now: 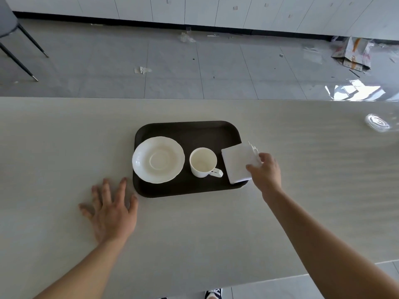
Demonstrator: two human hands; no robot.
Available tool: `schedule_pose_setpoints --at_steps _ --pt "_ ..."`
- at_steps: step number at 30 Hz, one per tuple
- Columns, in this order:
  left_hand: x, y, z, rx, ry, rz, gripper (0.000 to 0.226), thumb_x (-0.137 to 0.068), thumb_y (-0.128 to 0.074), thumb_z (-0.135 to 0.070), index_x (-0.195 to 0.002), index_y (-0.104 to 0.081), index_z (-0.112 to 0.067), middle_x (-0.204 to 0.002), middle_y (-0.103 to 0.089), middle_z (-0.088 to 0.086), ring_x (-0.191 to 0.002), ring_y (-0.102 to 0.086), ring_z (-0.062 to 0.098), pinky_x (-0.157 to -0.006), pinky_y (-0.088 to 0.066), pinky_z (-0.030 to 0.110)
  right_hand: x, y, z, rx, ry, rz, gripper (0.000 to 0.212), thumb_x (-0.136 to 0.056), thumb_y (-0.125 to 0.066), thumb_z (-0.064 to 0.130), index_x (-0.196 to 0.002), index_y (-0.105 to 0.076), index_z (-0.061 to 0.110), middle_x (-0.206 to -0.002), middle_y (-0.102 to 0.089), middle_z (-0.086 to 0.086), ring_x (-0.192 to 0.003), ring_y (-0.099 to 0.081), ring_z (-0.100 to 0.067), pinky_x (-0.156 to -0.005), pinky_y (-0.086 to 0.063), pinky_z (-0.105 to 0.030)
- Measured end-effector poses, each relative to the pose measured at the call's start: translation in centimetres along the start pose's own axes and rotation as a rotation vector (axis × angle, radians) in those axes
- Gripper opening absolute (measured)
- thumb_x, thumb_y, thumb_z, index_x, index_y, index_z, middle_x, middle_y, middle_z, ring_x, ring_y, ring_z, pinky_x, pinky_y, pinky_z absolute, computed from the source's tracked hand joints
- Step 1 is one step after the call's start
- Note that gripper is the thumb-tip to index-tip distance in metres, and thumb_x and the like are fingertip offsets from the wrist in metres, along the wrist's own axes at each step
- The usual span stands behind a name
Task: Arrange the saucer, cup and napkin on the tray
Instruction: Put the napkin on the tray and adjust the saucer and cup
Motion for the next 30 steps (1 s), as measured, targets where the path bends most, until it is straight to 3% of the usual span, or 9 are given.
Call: schedule_pose_setpoints --at_steps 2,4,11,18,24,30 --pt "0.0 0.0 0.0 -0.001 -0.002 0.005 0.059 -0.094 -0.042 -0.053 -0.150 -0.033 -0.038 -0.164 -0.021 0.008 -0.152 -0.008 0.033 -0.115 -0.006 0.067 0.5 0.1 -0.3 0.018 0.068 -0.069 0.051 -0.083 -0.065 0.013 -0.133 -0.054 0.015 -0.133 -0.052 -0.007 -0.124 -0.044 -0.029 -0.104 -0.040 -0.041" --pt "0.0 0.1 -0.1 -0.001 -0.003 0.006 0.059 -0.094 -0.041 -0.054 -0.151 -0.033 -0.038 -0.164 -0.021 0.008 -0.152 -0.008 0.033 -0.116 -0.007 0.067 1.0 0.4 -0.1 0.033 0.165 -0.145 0.047 -0.084 -0.064 0.010 -0.130 -0.057 0.014 -0.133 -0.054 -0.007 -0.123 -0.043 -0.029 -0.098 -0.037 -0.033" --pt "0.1 0.1 -0.2 0.009 -0.007 0.002 0.058 -0.095 -0.040 -0.053 -0.151 -0.033 -0.039 -0.164 -0.022 0.008 -0.152 -0.008 0.032 -0.116 -0.006 0.067 1.2 0.0 3.8 0.020 0.452 -0.166 0.022 -0.088 -0.065 0.009 -0.109 -0.069 0.017 -0.105 -0.072 0.005 -0.107 -0.054 -0.021 -0.080 -0.038 -0.026" --pt "0.0 -0.2 0.0 0.022 -0.011 -0.027 0.057 -0.094 -0.038 -0.054 -0.149 -0.036 -0.039 -0.162 -0.026 0.008 -0.152 -0.011 0.032 -0.115 -0.007 0.069 -1.0 -2.5 11.2 0.000 0.613 0.011 0.011 -0.089 -0.067 0.016 -0.098 -0.073 0.016 -0.078 -0.065 0.011 -0.074 -0.061 -0.010 -0.071 -0.047 -0.025" --pt "0.0 -0.1 -0.1 0.027 -0.007 -0.032 0.063 -0.089 -0.028 -0.060 -0.148 -0.037 -0.039 -0.163 -0.027 0.009 -0.152 -0.013 0.033 -0.116 -0.005 0.066 -1.9 -7.2 16.7 0.298 0.675 0.348 0.012 -0.089 -0.068 0.026 -0.097 -0.074 0.020 -0.083 -0.065 0.009 -0.083 -0.060 -0.017 -0.060 -0.039 -0.020" --pt "-0.1 -0.4 0.3 0.044 0.014 -0.042 0.063 -0.088 -0.029 -0.062 -0.147 -0.037 -0.044 -0.164 -0.026 0.004 -0.153 -0.012 0.028 -0.119 -0.003 0.061 -0.7 -10.6 18.0 0.566 0.681 0.545 0.025 -0.095 -0.062 0.029 -0.102 -0.077 0.010 -0.101 -0.076 -0.009 -0.095 -0.068 -0.029 -0.085 -0.058 -0.043"
Point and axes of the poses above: each hand's wrist, its own x-axis away from the middle knuckle, its own y-axis out of the back of the hand, z = x × y, the point moved 2 cm from there along -x, towards the middle knuckle
